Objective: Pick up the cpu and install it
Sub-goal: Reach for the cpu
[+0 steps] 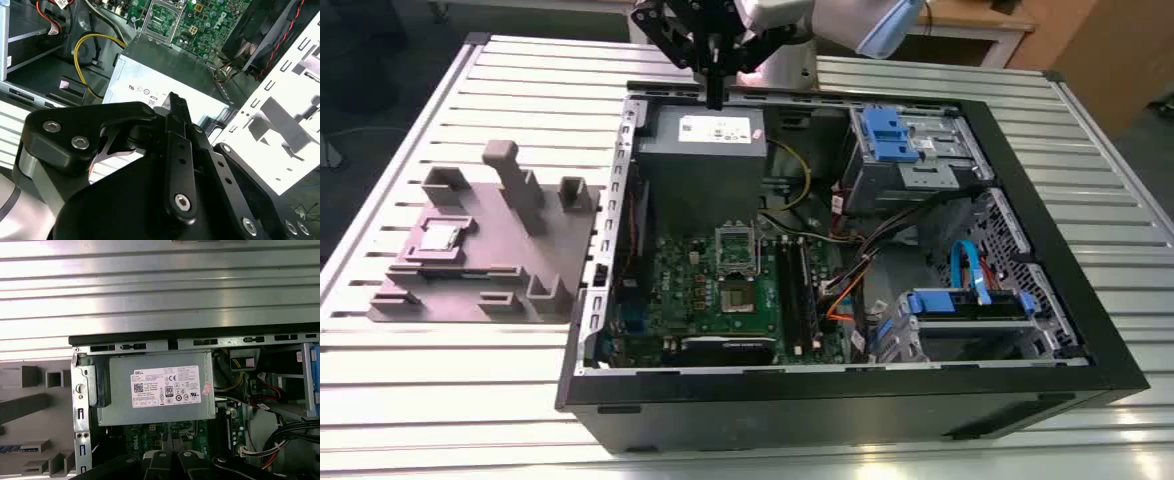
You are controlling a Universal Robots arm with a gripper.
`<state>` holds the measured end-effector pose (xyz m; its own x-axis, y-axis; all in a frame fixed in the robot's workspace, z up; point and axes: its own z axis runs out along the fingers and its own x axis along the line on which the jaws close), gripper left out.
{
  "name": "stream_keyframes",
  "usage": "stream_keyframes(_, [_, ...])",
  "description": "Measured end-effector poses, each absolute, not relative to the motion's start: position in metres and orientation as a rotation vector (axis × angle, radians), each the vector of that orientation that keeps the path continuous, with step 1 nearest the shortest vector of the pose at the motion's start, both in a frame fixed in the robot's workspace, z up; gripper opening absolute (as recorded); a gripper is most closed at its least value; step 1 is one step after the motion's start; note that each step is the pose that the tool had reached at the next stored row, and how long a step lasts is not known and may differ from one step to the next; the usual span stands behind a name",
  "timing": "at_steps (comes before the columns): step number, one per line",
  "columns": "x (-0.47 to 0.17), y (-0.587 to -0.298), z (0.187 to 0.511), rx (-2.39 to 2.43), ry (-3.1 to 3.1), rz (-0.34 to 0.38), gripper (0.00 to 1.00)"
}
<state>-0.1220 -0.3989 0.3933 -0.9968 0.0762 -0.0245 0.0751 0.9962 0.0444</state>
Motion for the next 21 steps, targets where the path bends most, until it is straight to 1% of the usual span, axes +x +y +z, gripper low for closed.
stream_keyframes(21, [-0.1258, -0.3989, 0.3933, 0.118, 3.112, 0.068, 0.1])
